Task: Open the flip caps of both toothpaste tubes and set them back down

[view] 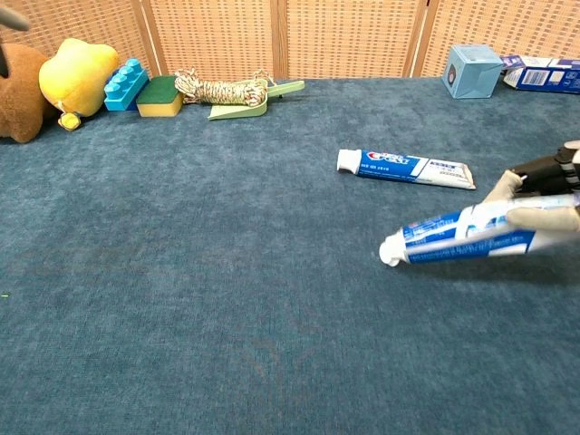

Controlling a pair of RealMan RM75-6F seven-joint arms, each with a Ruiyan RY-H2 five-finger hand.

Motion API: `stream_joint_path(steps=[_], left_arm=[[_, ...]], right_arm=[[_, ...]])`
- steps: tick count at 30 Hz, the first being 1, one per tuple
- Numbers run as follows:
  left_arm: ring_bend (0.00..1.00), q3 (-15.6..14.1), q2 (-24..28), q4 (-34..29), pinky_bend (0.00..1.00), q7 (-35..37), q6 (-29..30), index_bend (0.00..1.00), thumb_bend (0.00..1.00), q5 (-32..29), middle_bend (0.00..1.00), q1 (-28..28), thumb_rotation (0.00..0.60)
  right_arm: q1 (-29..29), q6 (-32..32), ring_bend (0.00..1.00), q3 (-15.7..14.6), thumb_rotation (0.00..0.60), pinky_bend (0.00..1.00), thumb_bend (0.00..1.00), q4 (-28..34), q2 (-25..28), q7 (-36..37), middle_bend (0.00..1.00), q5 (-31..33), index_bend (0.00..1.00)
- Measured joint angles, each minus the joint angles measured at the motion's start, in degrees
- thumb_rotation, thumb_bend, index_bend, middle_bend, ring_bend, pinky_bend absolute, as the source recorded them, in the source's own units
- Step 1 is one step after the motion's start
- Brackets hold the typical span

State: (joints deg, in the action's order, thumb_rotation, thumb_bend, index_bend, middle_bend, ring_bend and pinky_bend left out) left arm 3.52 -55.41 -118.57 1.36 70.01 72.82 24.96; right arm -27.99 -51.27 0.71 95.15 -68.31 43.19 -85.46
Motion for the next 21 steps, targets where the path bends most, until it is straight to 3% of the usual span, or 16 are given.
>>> stream_joint_path(steps=[6,10,12,16,21], left_arm=[[0.05,-0.7,1.0,0.3,0.23,1.3,1.3,0.43,0.24,-0.3,0.11,-2.7,0.600],[0.05,-0.6,1.0,0.3,0.23,1.3,1.7,0.43,0.24,-0.3,0.11,-3.4,0.600],[0.05,-0.5,1.0,0.3,0.23,1.3,2.0,0.43,0.24,-0.1,0.11,-3.8,0.600],[0.05,-0.5,1.0,0.2,0.22,0.8,2.5,0.43,0.24,0.3,0.11,-4.6,0.600],[0.04,-1.0,0.9,0.4,0.21,-0.9,3.5,0.41,0.24,1.3,0.11,-5.6,0.600]], right_arm=[[0.9,-1.7,0.12,-1.4,0.350,0.17,0.38,-1.8,0.8,2.8,0.28,-1.9,0.32],[1.5,-3.1,0.12,-1.7,0.362,0.17,0.37,-2.3,1.1,3.9,0.28,-2.3,0.31],[1.9,-4.1,0.12,-1.5,0.398,0.17,0.35,-2.3,1.2,4.1,0.28,-1.9,0.31],[2.7,-5.7,0.15,-0.5,0.583,0.19,0.34,-1.7,1.0,2.6,0.29,0.0,0.32],[3.6,-8.6,0.17,1.6,0.600,0.20,0.33,0.2,-0.1,-4.4,0.30,3.1,0.33]])
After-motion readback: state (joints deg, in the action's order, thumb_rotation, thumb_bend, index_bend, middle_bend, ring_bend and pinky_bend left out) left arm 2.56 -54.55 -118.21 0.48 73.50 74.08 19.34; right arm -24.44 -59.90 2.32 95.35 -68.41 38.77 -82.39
